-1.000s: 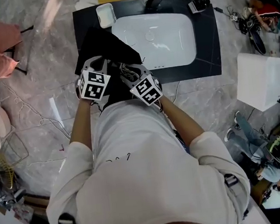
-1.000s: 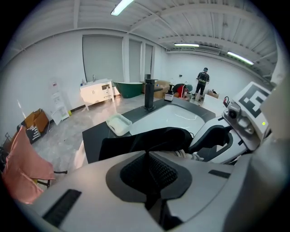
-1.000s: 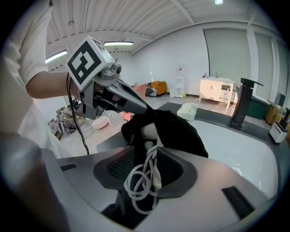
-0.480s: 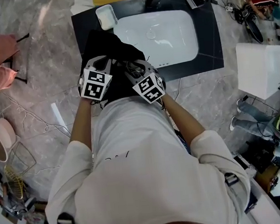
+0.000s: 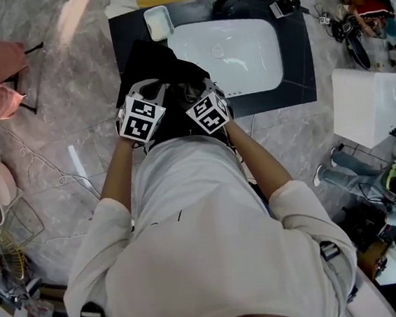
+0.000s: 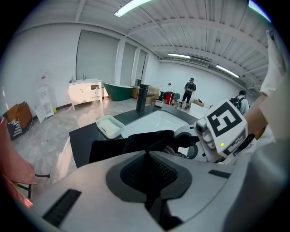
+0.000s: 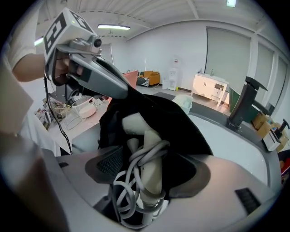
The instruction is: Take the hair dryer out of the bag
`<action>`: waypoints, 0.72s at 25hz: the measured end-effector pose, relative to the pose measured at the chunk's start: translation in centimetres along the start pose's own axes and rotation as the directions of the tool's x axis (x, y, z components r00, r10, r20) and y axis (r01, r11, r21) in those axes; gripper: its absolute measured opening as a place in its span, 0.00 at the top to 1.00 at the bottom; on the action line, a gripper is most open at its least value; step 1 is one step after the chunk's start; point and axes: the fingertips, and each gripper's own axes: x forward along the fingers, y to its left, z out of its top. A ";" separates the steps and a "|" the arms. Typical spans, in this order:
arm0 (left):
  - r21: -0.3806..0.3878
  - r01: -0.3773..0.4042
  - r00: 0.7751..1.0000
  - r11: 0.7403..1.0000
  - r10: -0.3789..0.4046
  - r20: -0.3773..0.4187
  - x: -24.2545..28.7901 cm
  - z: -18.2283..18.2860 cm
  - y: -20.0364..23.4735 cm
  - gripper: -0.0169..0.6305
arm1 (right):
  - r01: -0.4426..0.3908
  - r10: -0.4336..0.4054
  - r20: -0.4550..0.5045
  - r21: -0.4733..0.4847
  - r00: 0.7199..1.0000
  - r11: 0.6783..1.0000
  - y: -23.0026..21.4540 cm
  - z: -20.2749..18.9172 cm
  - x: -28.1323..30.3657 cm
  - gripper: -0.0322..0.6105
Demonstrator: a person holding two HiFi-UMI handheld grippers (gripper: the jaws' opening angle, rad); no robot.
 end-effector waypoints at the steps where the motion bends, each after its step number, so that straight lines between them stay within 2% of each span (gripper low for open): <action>1: -0.006 0.002 1.000 1.000 -0.002 0.004 -0.1 0.0 -0.1 0.92 | -0.005 0.005 -0.006 0.001 1.000 1.000 -0.1 -0.1 0.4 0.46; 8: -0.044 0.006 1.000 0.999 -0.006 0.012 -0.3 -0.6 -0.6 0.92 | -0.049 0.050 -0.042 0.020 0.998 0.999 -0.2 -0.9 2.8 0.43; 9: -0.057 0.000 1.000 0.998 0.001 0.018 -0.7 -0.6 -0.7 0.89 | -0.057 0.057 -0.043 0.016 0.997 0.998 -0.2 -1.0 2.8 0.43; 11: -0.064 -0.001 1.000 0.998 0.002 0.018 -1.8 -1.0 -1.0 0.70 | -0.067 0.067 -0.043 0.010 0.997 0.998 -0.3 -1.0 2.8 0.45; 12: -0.063 -0.001 1.000 0.998 0.002 0.011 -2.5 -1.4 -1.1 0.65 | -0.068 0.069 -0.042 0.012 0.997 0.998 -0.3 -1.0 2.8 0.45; 14: -0.062 -0.023 1.000 0.998 0.022 -0.014 -3.9 -3.0 -0.5 0.63 | -0.067 0.068 -0.039 0.025 0.997 0.997 -0.4 -1.0 2.8 0.46; 18: -0.088 -0.118 0.990 0.989 0.110 -0.092 -5.3 -7.0 2.6 0.63 | -0.051 0.052 -0.031 0.044 0.998 0.998 -0.5 -0.5 2.4 0.48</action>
